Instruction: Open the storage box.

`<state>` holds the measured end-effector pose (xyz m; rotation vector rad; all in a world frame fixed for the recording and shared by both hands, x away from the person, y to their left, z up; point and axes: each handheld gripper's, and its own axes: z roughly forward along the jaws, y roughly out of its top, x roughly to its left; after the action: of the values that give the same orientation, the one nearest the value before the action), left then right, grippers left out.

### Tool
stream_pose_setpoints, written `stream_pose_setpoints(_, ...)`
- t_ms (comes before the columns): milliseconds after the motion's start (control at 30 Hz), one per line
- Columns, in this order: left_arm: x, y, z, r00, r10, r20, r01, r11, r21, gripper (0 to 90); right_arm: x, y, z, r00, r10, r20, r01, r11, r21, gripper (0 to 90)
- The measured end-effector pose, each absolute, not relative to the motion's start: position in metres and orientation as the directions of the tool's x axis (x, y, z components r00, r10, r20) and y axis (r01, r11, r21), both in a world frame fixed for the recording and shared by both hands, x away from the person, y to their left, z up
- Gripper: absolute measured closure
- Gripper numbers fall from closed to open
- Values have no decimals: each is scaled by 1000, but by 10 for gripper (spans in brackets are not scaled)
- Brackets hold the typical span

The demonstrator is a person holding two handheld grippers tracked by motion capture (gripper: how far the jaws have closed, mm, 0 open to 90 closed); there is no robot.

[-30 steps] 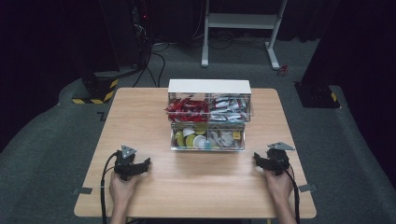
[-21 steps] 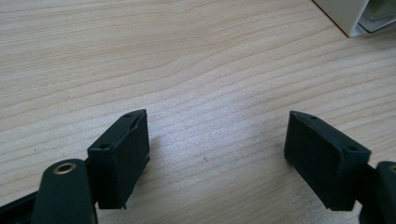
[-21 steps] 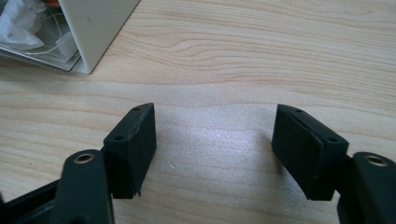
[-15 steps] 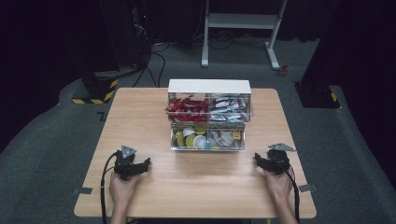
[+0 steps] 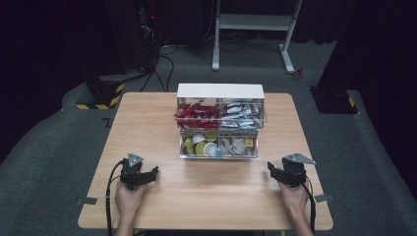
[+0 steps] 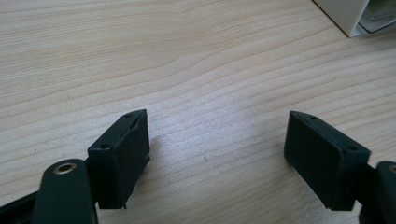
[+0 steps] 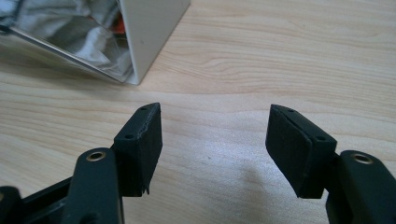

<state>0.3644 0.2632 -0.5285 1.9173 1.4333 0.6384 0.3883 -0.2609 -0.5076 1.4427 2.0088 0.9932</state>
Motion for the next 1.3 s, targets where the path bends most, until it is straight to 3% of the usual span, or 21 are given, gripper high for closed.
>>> stream_pose_setpoints(633, 364, 263, -529, 283, 959, 0, 641, -189, 744, 229, 382, -253, -489, -387, 920, 65, 583, 189, 790, 435)
stream_pose_setpoints(900, 364, 263, -528, 283, 959, 0, 642, -189, 743, 230, 385, -248, -483, -425, 903, 62, 580, 219, 784, 312)
stream_pose_setpoints(1300, 364, 263, -529, 282, 959, 0, 641, -188, 744, 231, 382, -244, -464, -490, 867, 93, 538, 217, 814, 248)
